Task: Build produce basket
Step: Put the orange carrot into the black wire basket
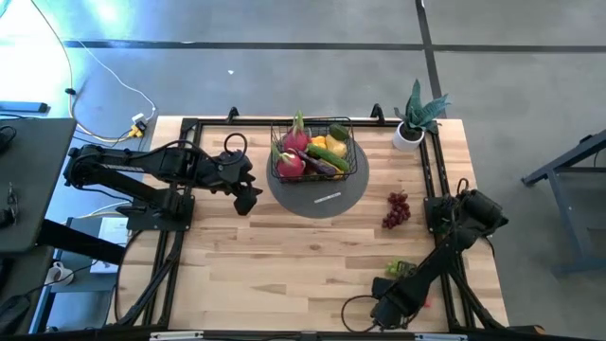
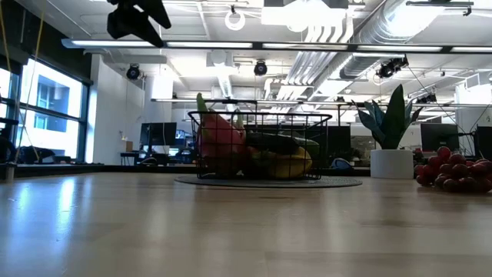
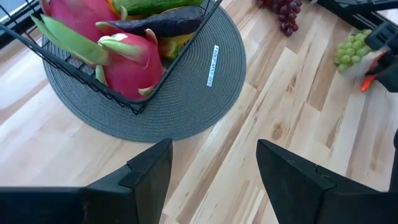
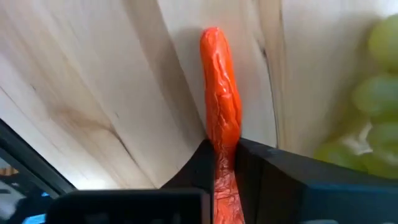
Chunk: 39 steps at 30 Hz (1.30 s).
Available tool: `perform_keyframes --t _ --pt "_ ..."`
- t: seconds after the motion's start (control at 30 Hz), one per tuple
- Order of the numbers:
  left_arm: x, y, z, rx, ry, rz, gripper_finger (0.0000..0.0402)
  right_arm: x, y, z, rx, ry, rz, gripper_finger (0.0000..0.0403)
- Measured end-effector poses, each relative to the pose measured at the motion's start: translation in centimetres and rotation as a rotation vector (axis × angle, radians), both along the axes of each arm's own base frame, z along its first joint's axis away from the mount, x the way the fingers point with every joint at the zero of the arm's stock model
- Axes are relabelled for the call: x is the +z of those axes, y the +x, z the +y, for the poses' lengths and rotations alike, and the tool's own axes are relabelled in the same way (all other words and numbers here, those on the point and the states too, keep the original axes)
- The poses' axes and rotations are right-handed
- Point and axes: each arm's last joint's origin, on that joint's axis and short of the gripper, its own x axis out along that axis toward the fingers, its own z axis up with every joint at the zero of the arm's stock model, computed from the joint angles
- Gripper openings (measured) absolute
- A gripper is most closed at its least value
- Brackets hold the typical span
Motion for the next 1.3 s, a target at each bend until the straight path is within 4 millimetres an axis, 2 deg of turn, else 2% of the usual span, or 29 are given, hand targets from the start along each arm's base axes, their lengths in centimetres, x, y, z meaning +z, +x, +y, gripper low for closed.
perform_keyframes --t 0.2,0.47,0.9,1.3 --pt "0.0 0.0 0.0 -0.031 0.026 0.012 0.0223 0.6 2.3 -0.7 -0.065 0.043 -0.036 0.0028" --pt "0.0 0.0 0.0 -0.128 0.107 0.047 0.0223 1.8 6.6 -2.6 -0.181 0.079 -0.196 0.0006" --pt "0.0 -0.1 0.3 -0.220 0.287 0.118 0.0223 5.0 13.6 -9.0 -0.351 -0.002 -0.450 0.0008" --pt "0.0 -0.1 0.3 -0.279 0.333 0.148 0.0223 8.3 17.8 -16.0 -0.545 -0.130 -0.623 0.0008"
